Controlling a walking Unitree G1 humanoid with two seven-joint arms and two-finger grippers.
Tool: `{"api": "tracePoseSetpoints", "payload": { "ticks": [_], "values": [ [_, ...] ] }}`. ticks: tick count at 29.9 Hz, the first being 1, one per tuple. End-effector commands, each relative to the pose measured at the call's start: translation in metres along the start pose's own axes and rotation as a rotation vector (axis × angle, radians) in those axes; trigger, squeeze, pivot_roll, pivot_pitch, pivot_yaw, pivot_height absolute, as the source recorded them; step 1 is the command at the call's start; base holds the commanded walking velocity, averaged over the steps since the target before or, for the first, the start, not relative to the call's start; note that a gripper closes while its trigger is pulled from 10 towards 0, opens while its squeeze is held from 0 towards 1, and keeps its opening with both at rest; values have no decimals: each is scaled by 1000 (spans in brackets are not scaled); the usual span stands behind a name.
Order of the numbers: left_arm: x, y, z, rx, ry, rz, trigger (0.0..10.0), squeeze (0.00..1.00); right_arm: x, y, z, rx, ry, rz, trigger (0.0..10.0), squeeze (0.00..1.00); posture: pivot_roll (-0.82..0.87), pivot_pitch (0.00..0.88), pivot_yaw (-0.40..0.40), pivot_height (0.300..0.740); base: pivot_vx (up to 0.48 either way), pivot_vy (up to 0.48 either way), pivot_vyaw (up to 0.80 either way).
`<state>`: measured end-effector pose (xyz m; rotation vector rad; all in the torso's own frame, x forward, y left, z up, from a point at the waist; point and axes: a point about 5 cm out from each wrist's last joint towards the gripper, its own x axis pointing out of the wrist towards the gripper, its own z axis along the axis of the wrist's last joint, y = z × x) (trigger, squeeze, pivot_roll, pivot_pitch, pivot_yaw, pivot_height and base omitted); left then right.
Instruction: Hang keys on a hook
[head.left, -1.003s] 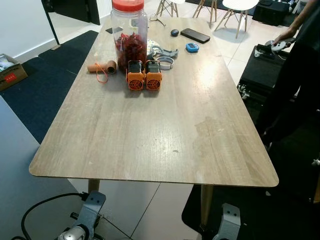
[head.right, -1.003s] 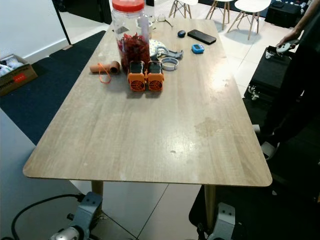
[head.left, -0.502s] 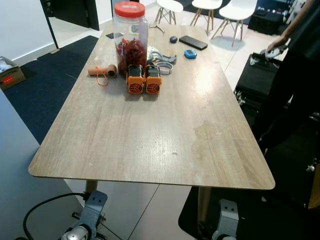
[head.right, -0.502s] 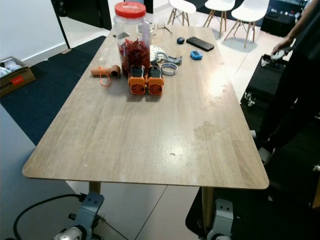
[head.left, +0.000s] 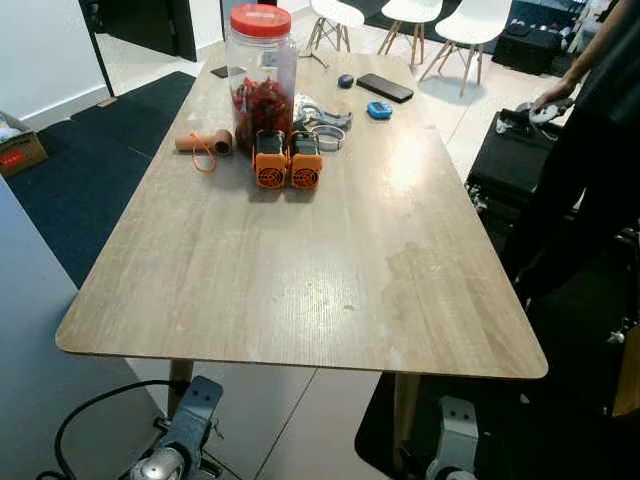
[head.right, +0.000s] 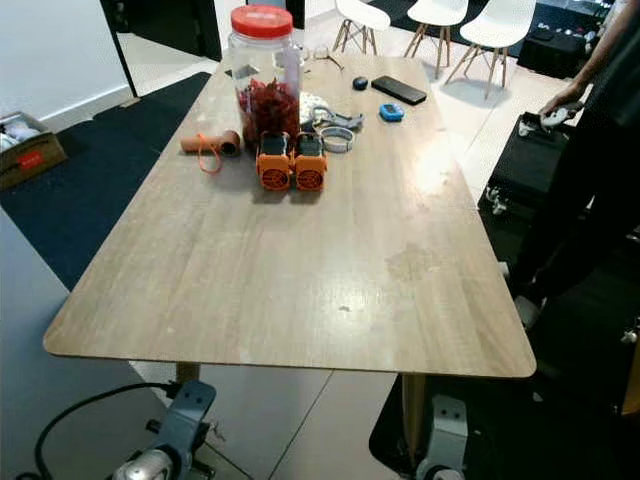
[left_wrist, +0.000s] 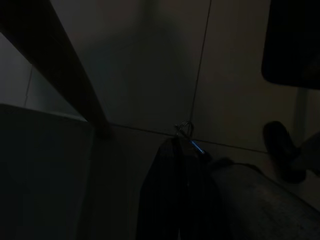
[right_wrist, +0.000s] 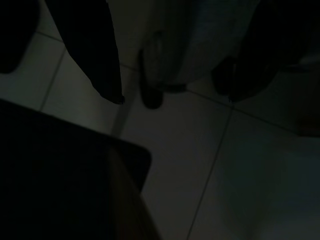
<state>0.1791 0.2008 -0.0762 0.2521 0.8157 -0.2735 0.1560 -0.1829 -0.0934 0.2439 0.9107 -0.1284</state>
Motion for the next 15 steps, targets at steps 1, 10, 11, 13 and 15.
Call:
{"api": "tracePoseSetpoints", "payload": {
  "ticks": [1, 10, 11, 13, 15],
  "values": [
    [2, -2, 6, 33, -17, -26, 10000, 0, 0, 2, -3, 15, 6, -7, 10000, 0, 110, 28, -1, 740, 0, 0, 0],
    [3, 2, 8, -7, -4, -27, 10000, 0, 0, 5, -5, 31, 6, -7, 10000, 0, 108, 31, 17, 740, 0, 0, 0],
    [3, 1, 8, -14, -2, -24, 10000, 0, 0, 5, -5, 30, 6, -6, 10000, 0, 106, 31, 11, 740, 0, 0, 0],
    [3, 2, 8, -19, -2, -21, 10000, 0, 0, 5, -5, 28, 6, -4, 10000, 0, 106, 31, 11, 740, 0, 0, 0],
    [3, 5, 8, -32, 2, -12, 10000, 0, 0, 6, -4, 7, 6, 7, 10000, 0, 102, 34, -1, 740, 0, 0, 0]
  ]
}}
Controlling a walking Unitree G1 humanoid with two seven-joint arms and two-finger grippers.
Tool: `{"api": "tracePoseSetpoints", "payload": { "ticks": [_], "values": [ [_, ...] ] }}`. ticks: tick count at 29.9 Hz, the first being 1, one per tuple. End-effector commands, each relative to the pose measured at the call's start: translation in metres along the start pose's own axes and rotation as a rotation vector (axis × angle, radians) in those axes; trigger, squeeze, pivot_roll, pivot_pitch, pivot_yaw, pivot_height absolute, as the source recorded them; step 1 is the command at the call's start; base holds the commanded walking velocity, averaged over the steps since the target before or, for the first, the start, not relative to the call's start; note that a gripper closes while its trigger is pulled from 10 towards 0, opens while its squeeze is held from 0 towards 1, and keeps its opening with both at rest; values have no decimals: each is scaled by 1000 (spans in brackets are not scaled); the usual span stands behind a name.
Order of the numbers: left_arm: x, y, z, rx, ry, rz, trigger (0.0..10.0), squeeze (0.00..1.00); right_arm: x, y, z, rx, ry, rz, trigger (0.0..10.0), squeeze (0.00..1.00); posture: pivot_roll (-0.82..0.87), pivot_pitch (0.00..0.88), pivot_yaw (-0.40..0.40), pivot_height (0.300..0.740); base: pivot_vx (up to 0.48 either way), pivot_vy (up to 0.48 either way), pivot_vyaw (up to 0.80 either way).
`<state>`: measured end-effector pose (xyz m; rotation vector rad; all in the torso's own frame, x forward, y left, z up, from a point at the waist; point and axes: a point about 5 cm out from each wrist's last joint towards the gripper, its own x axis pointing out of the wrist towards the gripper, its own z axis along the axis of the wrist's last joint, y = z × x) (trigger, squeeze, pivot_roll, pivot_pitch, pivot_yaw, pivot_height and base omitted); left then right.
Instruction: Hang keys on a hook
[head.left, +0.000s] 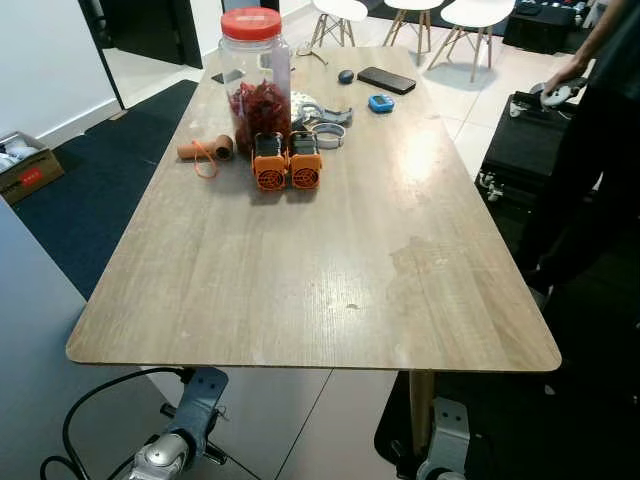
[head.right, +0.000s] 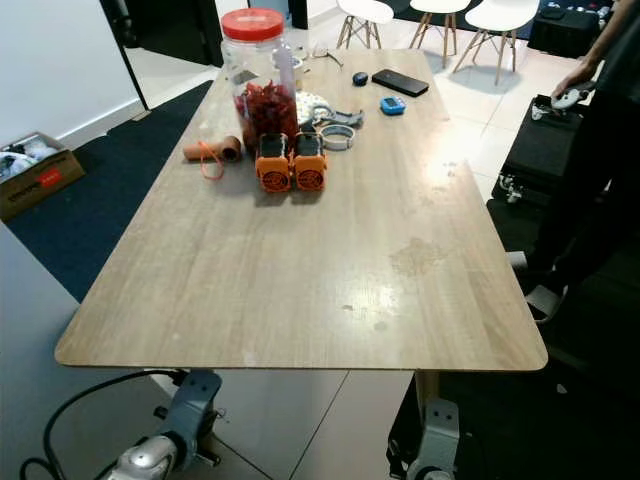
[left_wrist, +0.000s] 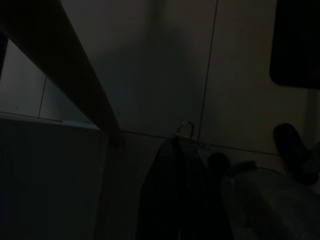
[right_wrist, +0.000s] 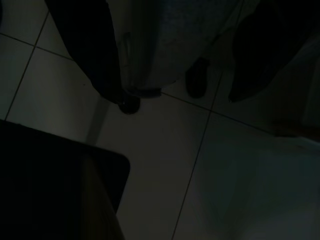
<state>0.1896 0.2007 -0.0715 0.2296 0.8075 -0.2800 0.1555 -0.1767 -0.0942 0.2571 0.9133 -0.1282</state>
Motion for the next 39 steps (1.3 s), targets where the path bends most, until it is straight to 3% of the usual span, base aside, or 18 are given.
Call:
{"api": "tracePoseSetpoints", "payload": {
  "ticks": [1, 11, 24, 33, 39],
  "values": [
    [-1, 1, -2, -15, 14, 1, 10000, 0, 0, 0, -1, -4, 2, 1, 10000, 0, 102, 34, -1, 740, 0, 0, 0],
    [-1, -3, -8, -47, 31, 12, 10000, 0, 0, 1, 1, -70, 8, 28, 10000, 0, 101, 36, -34, 740, 0, 0, 0],
    [-2, -5, -12, -40, 49, 18, 10000, 0, 1, 1, 4, -54, 4, 20, 10000, 0, 104, 35, -36, 740, 0, 0, 0],
    [-1, -3, -10, -162, 27, 54, 10000, 0, 2, 2, 5, -69, 8, 32, 10000, 0, 108, 35, -43, 740, -29, 0, 0],
    [-2, 1, -10, -177, 27, 59, 10000, 0, 2, 2, 5, -77, 9, 36, 10000, 0, 108, 36, -44, 740, -365, 0, 0]
  ]
}}
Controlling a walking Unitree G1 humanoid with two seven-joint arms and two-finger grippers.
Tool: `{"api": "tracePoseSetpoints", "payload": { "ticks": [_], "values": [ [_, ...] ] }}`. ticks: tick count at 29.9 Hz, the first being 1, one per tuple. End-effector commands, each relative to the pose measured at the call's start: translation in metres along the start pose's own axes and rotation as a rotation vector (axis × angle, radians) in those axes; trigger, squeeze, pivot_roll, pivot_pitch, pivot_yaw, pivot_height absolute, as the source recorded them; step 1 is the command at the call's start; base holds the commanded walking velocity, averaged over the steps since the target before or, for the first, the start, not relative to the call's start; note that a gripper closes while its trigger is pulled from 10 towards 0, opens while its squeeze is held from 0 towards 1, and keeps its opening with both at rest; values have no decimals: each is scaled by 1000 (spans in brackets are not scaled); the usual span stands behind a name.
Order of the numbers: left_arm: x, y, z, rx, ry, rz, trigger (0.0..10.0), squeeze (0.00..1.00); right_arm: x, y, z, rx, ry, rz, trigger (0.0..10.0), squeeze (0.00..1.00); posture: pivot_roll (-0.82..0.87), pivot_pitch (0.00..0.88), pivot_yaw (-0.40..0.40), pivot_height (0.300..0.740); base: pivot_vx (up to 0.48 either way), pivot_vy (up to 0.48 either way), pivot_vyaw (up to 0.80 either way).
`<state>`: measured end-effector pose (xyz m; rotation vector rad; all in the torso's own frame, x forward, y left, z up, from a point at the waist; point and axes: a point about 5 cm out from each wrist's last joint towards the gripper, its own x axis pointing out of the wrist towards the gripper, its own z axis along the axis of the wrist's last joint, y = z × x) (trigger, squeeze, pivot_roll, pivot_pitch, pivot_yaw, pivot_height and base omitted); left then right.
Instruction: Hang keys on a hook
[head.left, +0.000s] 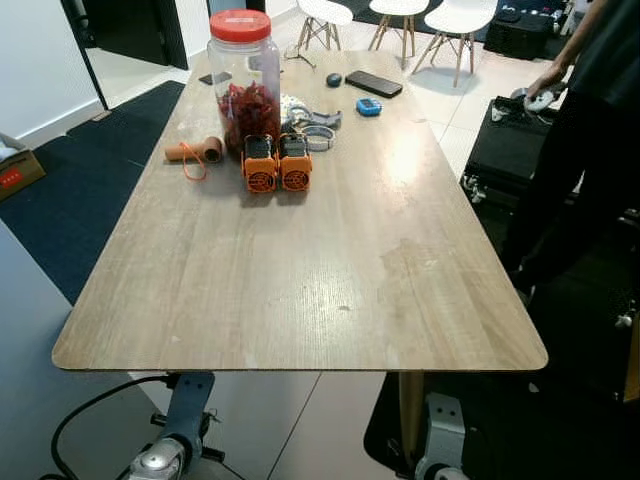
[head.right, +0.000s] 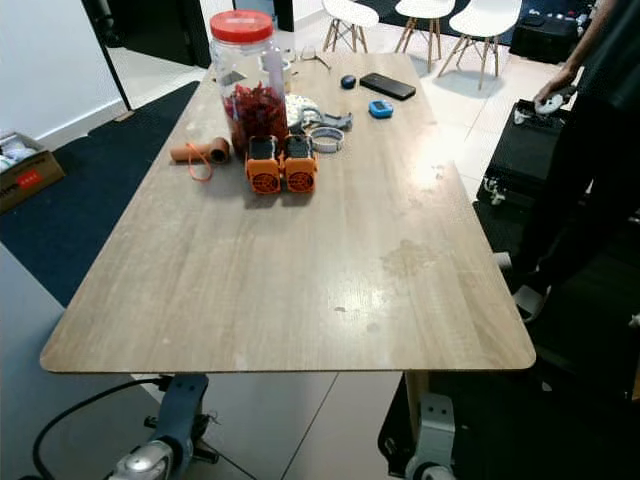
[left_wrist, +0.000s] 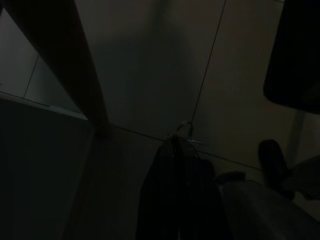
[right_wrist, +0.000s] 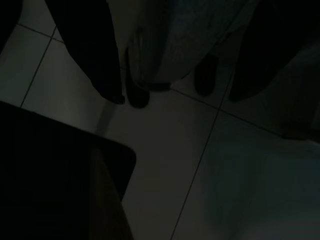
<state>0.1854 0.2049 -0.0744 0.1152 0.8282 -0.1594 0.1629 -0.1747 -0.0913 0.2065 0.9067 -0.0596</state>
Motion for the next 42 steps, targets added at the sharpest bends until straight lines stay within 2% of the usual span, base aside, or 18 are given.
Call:
{"api": "tracePoseSetpoints", "payload": {
  "ticks": [1, 7, 21, 25, 39, 42],
  "values": [
    [-1, -1, -4, -28, 15, -1, 10000, 0, -1, -2, -2, -5, 14, -2, 10000, 0, 108, 32, -47, 740, -401, 0, 0],
    [-1, 5, 2, -43, -13, -2, 10000, 0, -1, -4, -2, -11, 15, -1, 10000, 0, 106, 25, -49, 740, -401, 0, 0],
    [1, -1, 9, -42, -66, -26, 10000, 0, -1, -4, -2, -19, 17, 2, 10000, 0, 105, 20, -50, 740, -399, 0, 0],
    [2, -3, 14, -20, -88, -35, 10000, 0, -1, -3, -2, -20, 16, 4, 10000, 0, 108, 23, -48, 740, 0, 0, 0],
    [4, -3, 28, -37, -166, -32, 10000, 0, 0, 1, -2, -14, 15, 13, 10000, 0, 119, 36, -44, 740, 0, 0, 0],
    [4, -3, 30, -34, -178, -15, 10000, 0, 0, 2, -1, -37, 9, 26, 10000, 0, 120, 35, -44, 740, 0, 0, 0]
  ]
}}
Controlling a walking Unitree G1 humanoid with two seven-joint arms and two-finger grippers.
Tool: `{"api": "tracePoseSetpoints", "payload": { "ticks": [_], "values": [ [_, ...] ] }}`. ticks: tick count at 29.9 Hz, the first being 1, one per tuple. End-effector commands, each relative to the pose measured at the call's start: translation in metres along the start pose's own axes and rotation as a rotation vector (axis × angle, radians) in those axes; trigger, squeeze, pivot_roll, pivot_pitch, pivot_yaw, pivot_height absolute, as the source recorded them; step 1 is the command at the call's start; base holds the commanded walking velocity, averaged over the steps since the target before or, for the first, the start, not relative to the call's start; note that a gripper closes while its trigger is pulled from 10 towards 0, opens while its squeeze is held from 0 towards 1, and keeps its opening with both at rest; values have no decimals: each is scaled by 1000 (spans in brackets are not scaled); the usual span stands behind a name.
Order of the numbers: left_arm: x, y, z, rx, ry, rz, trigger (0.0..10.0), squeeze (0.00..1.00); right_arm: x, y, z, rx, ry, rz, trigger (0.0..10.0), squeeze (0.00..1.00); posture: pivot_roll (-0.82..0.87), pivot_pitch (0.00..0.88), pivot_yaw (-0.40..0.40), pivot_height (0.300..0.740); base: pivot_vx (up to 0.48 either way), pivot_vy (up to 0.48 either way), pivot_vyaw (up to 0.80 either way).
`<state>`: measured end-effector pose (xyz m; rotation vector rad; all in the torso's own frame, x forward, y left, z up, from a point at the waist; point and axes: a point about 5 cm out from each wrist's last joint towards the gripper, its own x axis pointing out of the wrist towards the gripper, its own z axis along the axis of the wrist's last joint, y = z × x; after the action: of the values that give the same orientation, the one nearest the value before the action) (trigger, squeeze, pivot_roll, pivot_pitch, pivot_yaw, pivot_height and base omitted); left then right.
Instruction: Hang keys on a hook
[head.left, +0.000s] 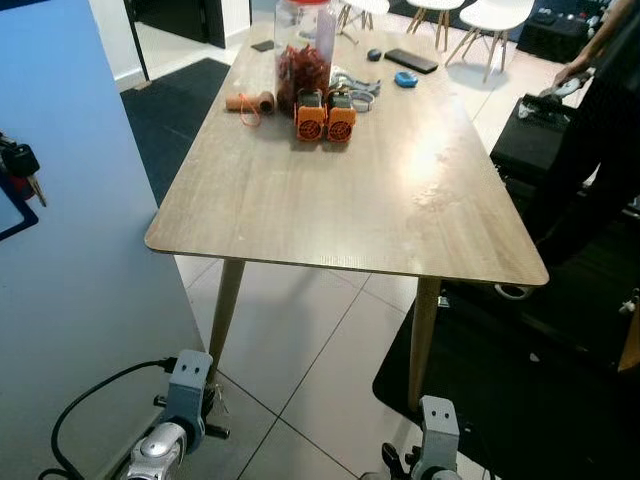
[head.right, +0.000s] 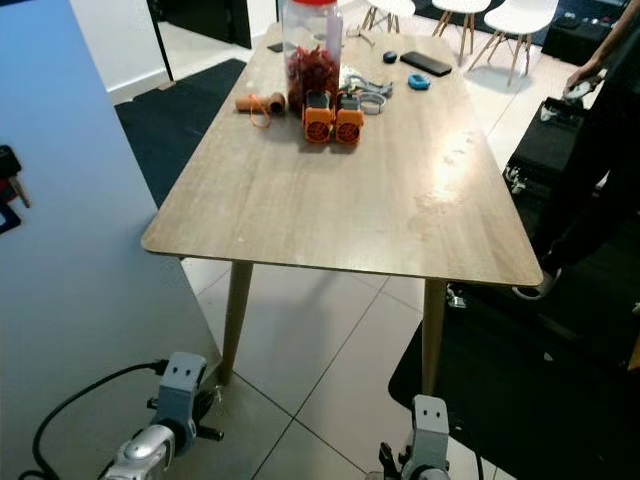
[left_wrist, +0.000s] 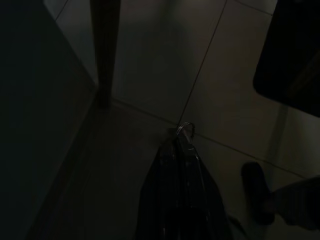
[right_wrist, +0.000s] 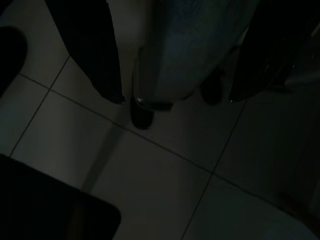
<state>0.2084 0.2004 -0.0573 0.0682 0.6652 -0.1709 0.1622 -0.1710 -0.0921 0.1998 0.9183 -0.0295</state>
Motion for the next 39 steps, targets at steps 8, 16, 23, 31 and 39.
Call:
{"api": "tracePoseSetpoints", "payload": {
  "ticks": [8, 16, 23, 31, 39],
  "values": [
    [2, -5, 2, -37, -17, 1, 10000, 0, 0, 2, 1, -50, -4, 28, 10000, 0, 117, 32, -46, 740, 0, 0, 406],
    [2, -7, 4, -31, -21, -5, 10000, 0, 1, 3, 2, -56, -4, 31, 10000, 0, 114, 31, -47, 740, 0, 0, 800],
    [3, -3, 4, -12, -9, 33, 10000, 0, 0, 1, 2, -64, -3, 32, 10000, 0, 112, 30, -47, 740, 0, 0, 800],
    [4, -3, 6, 10, 3, 54, 10000, 0, 1, 3, 3, -72, -2, 39, 10000, 0, 114, 29, -47, 740, 0, 0, 800],
    [5, 1, 6, 18, 20, 64, 10000, 0, 1, 5, 4, -79, -4, 44, 10000, 0, 118, 29, -49, 740, 0, 0, 800]
  ]
}}
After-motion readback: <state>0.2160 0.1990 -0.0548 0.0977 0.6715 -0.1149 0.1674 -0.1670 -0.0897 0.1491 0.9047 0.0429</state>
